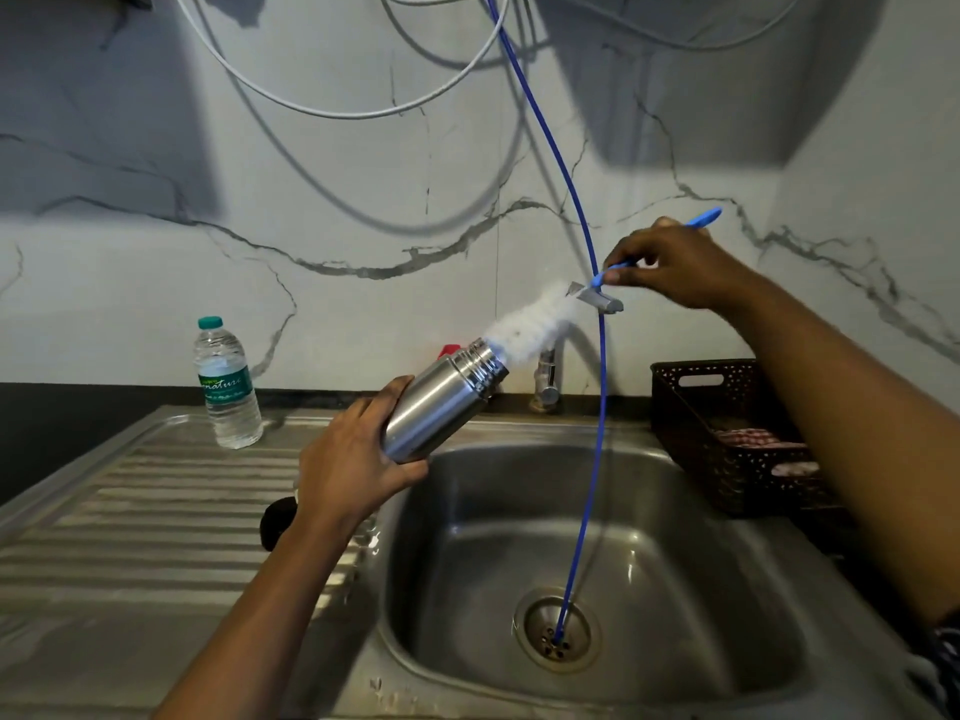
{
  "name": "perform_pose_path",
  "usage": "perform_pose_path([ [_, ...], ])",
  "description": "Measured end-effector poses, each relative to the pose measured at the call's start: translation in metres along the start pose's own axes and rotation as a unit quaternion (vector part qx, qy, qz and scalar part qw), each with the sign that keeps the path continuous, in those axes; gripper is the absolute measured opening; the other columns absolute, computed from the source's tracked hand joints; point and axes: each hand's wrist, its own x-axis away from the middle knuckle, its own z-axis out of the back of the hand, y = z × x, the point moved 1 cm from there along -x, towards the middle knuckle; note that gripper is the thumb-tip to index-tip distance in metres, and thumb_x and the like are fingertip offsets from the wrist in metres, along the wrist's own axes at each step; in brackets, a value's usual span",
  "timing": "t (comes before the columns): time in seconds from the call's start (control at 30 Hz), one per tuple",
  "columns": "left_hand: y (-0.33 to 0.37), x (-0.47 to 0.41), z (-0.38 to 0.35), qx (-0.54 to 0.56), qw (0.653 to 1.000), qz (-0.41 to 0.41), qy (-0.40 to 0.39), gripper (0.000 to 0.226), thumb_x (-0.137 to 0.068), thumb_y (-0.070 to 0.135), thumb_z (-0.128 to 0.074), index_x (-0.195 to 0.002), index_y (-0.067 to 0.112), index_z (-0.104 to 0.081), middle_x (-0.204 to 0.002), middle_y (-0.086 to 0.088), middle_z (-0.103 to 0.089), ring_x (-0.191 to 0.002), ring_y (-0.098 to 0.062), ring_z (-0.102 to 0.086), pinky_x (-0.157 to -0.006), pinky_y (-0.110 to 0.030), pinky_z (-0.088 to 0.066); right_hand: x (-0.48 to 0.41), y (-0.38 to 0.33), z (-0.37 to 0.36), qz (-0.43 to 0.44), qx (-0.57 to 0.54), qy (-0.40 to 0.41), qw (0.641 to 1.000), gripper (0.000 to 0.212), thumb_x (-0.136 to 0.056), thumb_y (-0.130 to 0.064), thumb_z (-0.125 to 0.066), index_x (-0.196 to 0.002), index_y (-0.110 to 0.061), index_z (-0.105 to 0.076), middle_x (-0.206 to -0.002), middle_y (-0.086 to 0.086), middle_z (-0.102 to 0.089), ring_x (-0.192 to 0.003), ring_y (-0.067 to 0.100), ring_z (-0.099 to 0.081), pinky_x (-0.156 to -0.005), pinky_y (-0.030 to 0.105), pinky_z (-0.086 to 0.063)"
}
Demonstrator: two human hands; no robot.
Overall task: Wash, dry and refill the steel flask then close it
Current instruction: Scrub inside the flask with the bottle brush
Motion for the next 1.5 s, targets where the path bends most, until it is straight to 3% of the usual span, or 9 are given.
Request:
perform_pose_path([
  [0.1, -0.002, 0.001, -0.003, 0.015, 1.000, 0.004, 0.003, 0.099, -0.061, 0.053, -0.079, -0.144, 0.034, -0.029, -0.121, -0.001, -0.058, -0.100, -0.022, -0.060, -0.073, -0.037, -0.054, -0.002, -0.001, 0.001, -0.011, 0.010, 0.019, 1.000, 0.012, -0.085, -0.041, -0.062, -0.093, -0.034, -0.066, -0.081, -0.012, -0.057, -0.092, 0.010, -0.038, -0.081, 0.034, -0.028],
  [0.37, 0.004, 0.004, -0.005, 0.019, 0.999, 0.023, 0.013, 0.099, -0.063, 0.053, -0.079, -0.146, 0.033, -0.028, -0.123, -0.002, -0.057, -0.100, -0.022, -0.059, -0.074, -0.036, -0.053, 0.009, -0.083, -0.070, 0.089, 0.076, -0.025, 0.993, 0.026, -0.088, -0.047, -0.055, -0.099, -0.026, -0.064, -0.082, -0.017, -0.049, -0.094, 0.005, -0.032, -0.084, 0.037, -0.028],
  [0.7, 0.003, 0.002, 0.000, 0.055, 0.998, 0.035, 0.004, 0.099, -0.066, 0.049, -0.080, -0.148, 0.031, -0.026, -0.129, -0.001, -0.055, -0.104, -0.019, -0.057, -0.079, -0.034, -0.051, -0.020, -0.021, 0.018, 0.001, 0.025, 0.007, 1.000, 0.020, -0.079, -0.047, -0.063, -0.093, -0.032, -0.066, -0.082, -0.010, -0.054, -0.091, 0.009, -0.039, -0.082, 0.035, -0.029],
  [0.83, 0.002, 0.004, -0.002, 0.050, 0.998, 0.029, 0.012, 0.099, -0.064, 0.050, -0.080, -0.146, 0.031, -0.029, -0.127, -0.001, -0.057, -0.103, -0.020, -0.058, -0.078, -0.035, -0.053, -0.013, -0.044, -0.026, 0.022, 0.027, 0.002, 0.999, 0.020, -0.080, -0.048, -0.063, -0.095, -0.033, -0.065, -0.091, 0.000, -0.056, -0.093, 0.012, -0.041, -0.082, 0.033, -0.030],
  [0.97, 0.003, 0.004, -0.010, 0.019, 0.999, 0.020, -0.015, 0.100, -0.063, 0.058, -0.076, -0.145, 0.037, -0.025, -0.125, 0.001, -0.057, -0.102, -0.021, -0.058, -0.081, -0.041, -0.054, 0.010, -0.075, -0.077, 0.078, 0.056, -0.047, 0.994, 0.022, -0.086, -0.045, -0.059, -0.096, -0.025, -0.064, -0.081, -0.013, -0.050, -0.092, 0.007, -0.039, -0.081, 0.033, -0.029],
  [1.1, 0.001, 0.002, -0.010, 0.027, 0.999, 0.022, -0.019, 0.100, -0.064, 0.061, -0.074, -0.146, 0.038, -0.022, -0.126, 0.002, -0.056, -0.102, -0.019, -0.058, -0.080, -0.043, -0.055, 0.002, -0.040, -0.033, 0.038, 0.037, -0.022, 0.998, 0.026, -0.077, -0.053, -0.062, -0.089, -0.030, -0.065, -0.081, -0.007, -0.055, -0.088, 0.009, -0.041, -0.078, 0.031, -0.026],
  [1.27, 0.003, 0.005, -0.009, 0.059, 0.998, 0.023, -0.009, 0.099, -0.062, 0.061, -0.074, -0.145, 0.038, -0.024, -0.126, 0.003, -0.056, -0.102, -0.019, -0.059, -0.081, -0.042, -0.054, -0.007, 0.001, 0.019, -0.009, 0.027, 0.032, 0.999, 0.039, -0.065, -0.077, -0.049, -0.081, -0.044, -0.062, -0.087, 0.001, -0.063, -0.088, 0.016, -0.046, -0.081, 0.040, -0.038],
  [1.37, 0.002, 0.004, -0.010, 0.052, 0.999, 0.015, -0.004, 0.098, -0.062, 0.057, -0.076, -0.144, 0.036, -0.026, -0.125, 0.001, -0.058, -0.101, -0.020, -0.059, -0.078, -0.042, -0.055, -0.006, -0.020, 0.003, -0.009, 0.019, 0.025, 0.999, 0.021, -0.075, -0.057, -0.060, -0.087, -0.039, -0.062, -0.087, -0.002, -0.056, -0.092, 0.014, -0.041, -0.085, 0.037, -0.033],
  [1.5, 0.007, 0.005, -0.010, 0.031, 1.000, 0.003, 0.003, 0.098, -0.063, 0.054, -0.078, -0.144, 0.034, -0.029, -0.122, 0.000, -0.058, -0.099, -0.021, -0.060, -0.077, -0.038, -0.054, 0.013, -0.070, -0.054, 0.067, 0.042, -0.019, 0.997, 0.023, -0.083, -0.045, -0.061, -0.097, -0.027, -0.066, -0.087, -0.008, -0.055, -0.093, 0.010, -0.039, -0.088, 0.037, -0.033],
])
